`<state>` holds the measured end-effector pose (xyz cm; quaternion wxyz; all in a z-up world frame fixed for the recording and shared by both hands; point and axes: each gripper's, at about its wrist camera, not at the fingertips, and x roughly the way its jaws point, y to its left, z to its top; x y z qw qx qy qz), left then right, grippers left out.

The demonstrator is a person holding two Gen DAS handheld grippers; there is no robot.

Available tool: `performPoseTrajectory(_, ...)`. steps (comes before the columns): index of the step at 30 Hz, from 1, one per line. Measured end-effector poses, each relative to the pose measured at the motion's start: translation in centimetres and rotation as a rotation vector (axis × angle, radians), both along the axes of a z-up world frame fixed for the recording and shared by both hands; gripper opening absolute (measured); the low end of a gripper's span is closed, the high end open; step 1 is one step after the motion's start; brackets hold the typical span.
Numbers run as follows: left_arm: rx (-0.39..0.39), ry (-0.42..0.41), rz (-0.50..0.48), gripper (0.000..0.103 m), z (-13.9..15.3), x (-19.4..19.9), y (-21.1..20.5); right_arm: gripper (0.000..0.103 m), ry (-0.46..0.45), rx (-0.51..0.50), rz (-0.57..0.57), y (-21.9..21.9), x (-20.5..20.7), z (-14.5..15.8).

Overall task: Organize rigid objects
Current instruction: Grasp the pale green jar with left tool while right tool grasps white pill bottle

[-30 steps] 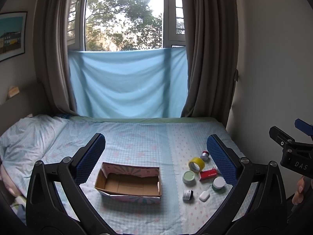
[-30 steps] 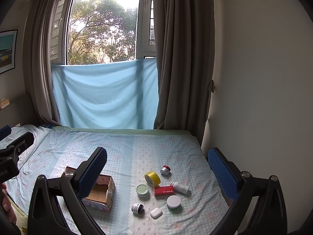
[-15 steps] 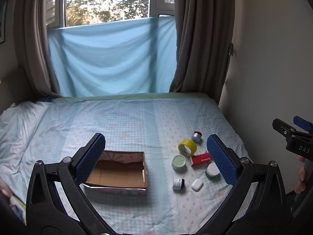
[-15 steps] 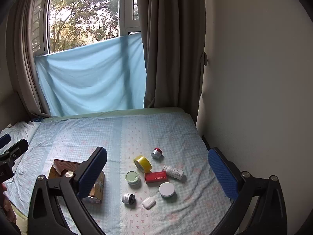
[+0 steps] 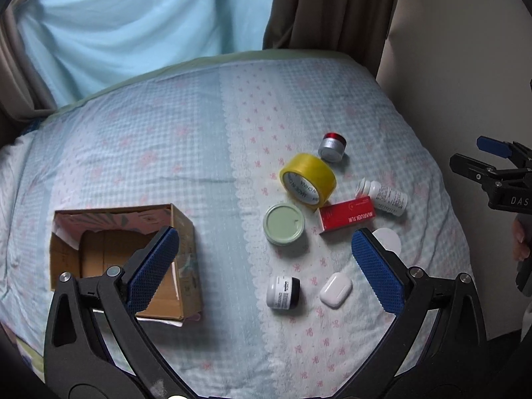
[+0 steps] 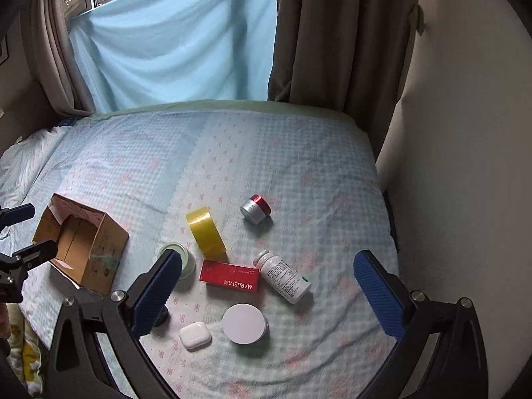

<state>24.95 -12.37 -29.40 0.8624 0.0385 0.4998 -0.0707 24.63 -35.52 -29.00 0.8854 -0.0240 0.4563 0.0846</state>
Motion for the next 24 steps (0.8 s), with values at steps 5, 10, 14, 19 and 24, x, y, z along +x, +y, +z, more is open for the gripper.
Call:
performPoseTrajectory(5,0.044,0.119,-0.019,0.103,-7.6,3.4,-1.5,0.103,0.134,-0.077,0.075,-1.9,4.0,-7.1)
performPoseTrajectory(10,0.047,0.201,-0.034,0.103,-14.3,6.1,-2.2,0.103,0.238,-0.162,0.234,-2.7,6.8,-13.1)
performPoseTrajectory(14,0.09,0.242,-0.067,0.102,-18.6,7.3,-3.4,0.103,0.293,-0.216,0.392,-2.1,7.9,-17.2)
performPoseTrajectory(19,0.106,0.268,-0.111,0.101,-21.7,8.4,-4.7,0.091,0.34,-0.302,0.537,-0.4,8.7,-20.4)
performPoseTrajectory(24,0.122,0.292,-0.149,0.082,-23.5,9.5,-5.5,0.069,0.394,-0.347,0.629,1.5,9.7,-22.4)
